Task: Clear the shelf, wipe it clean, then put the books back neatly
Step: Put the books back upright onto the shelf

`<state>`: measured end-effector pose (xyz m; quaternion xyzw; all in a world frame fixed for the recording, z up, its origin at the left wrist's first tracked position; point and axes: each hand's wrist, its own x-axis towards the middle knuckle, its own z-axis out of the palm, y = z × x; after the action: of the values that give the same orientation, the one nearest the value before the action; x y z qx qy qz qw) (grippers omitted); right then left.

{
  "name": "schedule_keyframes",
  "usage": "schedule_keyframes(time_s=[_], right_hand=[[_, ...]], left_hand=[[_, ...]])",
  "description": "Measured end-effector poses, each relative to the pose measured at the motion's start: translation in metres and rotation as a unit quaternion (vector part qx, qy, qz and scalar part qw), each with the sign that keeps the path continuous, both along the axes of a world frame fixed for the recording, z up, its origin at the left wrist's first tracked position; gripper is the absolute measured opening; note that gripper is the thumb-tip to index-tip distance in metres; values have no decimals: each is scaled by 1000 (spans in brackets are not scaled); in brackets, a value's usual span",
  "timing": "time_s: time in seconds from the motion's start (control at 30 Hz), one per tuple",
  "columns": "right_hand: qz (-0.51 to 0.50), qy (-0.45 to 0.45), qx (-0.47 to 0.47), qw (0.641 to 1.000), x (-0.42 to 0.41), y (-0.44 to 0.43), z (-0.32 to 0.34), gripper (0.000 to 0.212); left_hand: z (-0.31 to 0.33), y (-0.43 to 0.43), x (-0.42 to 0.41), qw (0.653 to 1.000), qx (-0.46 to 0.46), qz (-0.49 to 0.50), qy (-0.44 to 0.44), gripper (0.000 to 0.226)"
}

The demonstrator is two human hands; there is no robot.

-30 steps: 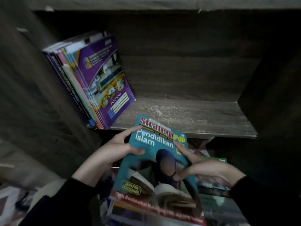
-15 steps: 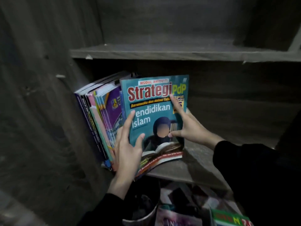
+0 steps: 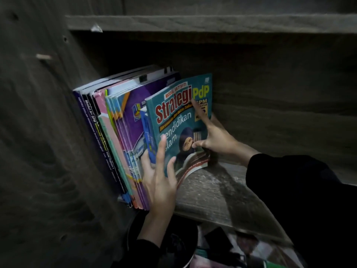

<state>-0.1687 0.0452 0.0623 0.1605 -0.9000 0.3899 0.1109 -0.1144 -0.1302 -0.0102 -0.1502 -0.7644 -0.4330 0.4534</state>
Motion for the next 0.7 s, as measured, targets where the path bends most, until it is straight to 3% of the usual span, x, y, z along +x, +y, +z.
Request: schedule_keyframes(time_s=[0.23,0.33,0.5,0.7], right_hand=[[-44,0,108,993,3,-3,-15,123],[-91,-14,143,985,8,-14,-35,125],[-128,-69,116,983,19,-28,-51,120],[-138,-92,159,973,35,-19,-48,110]], left_hand=[[-20,18,11,976,-173,121,-49,62],[-34,19,21,959,-207,160,-109,77],[-48,15,28,939,-255,165,-160,88],[-37,20,42,925,-269,138,-231,88]])
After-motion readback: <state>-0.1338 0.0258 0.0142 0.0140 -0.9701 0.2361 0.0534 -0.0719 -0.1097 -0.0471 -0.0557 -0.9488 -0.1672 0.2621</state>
